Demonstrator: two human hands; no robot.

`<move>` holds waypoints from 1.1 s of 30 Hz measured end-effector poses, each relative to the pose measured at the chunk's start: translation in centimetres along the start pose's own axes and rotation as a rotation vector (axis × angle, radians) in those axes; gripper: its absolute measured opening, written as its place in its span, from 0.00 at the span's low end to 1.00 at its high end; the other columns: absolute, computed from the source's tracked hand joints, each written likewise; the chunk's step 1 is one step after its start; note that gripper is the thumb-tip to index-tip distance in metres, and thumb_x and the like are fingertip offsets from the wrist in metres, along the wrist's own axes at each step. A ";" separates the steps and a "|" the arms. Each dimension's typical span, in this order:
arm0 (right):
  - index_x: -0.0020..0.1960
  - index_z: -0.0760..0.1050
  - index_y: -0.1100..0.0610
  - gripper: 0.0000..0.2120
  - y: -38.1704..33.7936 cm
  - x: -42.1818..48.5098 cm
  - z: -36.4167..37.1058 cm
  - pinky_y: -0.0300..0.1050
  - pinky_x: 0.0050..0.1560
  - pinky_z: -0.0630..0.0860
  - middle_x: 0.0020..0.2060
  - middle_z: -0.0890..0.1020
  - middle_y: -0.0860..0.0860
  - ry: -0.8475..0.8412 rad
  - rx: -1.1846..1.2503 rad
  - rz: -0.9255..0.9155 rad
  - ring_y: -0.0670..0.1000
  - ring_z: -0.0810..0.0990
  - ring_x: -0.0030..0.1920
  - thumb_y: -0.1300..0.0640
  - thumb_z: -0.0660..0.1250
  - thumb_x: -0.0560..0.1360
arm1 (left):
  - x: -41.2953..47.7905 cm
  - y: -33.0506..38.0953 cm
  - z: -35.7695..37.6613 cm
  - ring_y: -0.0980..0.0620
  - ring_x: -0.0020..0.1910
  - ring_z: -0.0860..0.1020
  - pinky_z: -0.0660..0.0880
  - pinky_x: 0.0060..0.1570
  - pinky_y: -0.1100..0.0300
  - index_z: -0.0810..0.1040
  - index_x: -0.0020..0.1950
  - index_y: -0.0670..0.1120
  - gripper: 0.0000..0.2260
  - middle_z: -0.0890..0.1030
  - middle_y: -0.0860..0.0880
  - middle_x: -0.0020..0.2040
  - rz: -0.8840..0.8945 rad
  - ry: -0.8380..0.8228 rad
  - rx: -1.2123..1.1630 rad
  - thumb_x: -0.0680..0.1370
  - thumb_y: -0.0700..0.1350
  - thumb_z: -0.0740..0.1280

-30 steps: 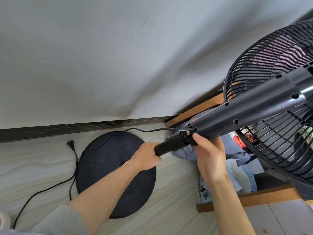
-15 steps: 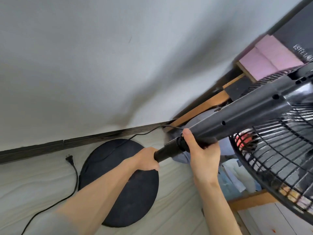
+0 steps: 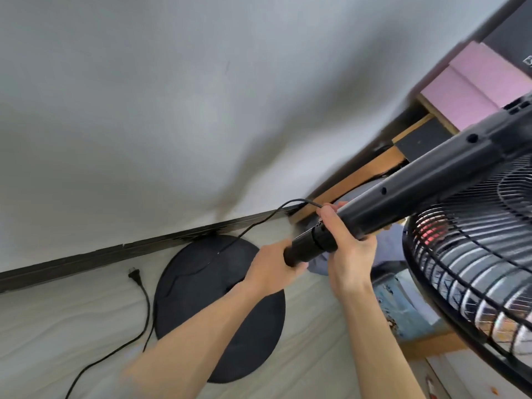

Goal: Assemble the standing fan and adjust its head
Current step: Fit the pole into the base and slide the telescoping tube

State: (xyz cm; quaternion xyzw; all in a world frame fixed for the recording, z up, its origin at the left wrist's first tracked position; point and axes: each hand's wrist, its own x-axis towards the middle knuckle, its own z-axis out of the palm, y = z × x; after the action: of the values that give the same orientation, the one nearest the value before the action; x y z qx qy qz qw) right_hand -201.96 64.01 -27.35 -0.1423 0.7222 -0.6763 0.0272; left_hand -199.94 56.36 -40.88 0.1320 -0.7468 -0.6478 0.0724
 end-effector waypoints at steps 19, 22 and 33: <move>0.34 0.80 0.51 0.06 -4.6 1.2 -1.5 0.63 0.57 0.78 0.34 0.80 0.49 -0.055 0.097 0.015 0.55 0.80 0.42 0.58 0.75 0.58 | -0.6 -0.2 -0.1 0.54 0.30 0.72 0.69 0.34 0.59 0.74 0.38 0.65 0.16 0.77 0.56 0.31 -0.074 -0.042 -0.029 0.71 0.41 0.66; 0.32 0.81 0.50 0.05 -5.2 1.4 -1.3 0.66 0.60 0.77 0.33 0.80 0.49 0.007 0.053 0.012 0.56 0.80 0.44 0.58 0.76 0.63 | -0.3 -0.1 -0.1 0.53 0.30 0.72 0.69 0.33 0.58 0.74 0.37 0.64 0.15 0.77 0.56 0.30 -0.091 -0.035 -0.040 0.71 0.41 0.67; 0.61 0.75 0.58 0.22 -1.7 -0.2 -1.7 0.55 0.61 0.80 0.58 0.83 0.57 -0.081 0.007 0.170 0.59 0.81 0.62 0.60 0.77 0.70 | -0.3 0.4 0.1 0.53 0.33 0.76 0.70 0.34 0.59 0.74 0.38 0.62 0.13 0.80 0.54 0.34 -0.062 -0.016 -0.011 0.72 0.42 0.68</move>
State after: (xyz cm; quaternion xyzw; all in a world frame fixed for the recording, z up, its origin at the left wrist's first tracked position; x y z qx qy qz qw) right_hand -201.89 65.65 -25.51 -0.1077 0.7276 -0.6678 0.1140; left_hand -199.73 56.57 -40.48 0.1494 -0.7393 -0.6549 0.0473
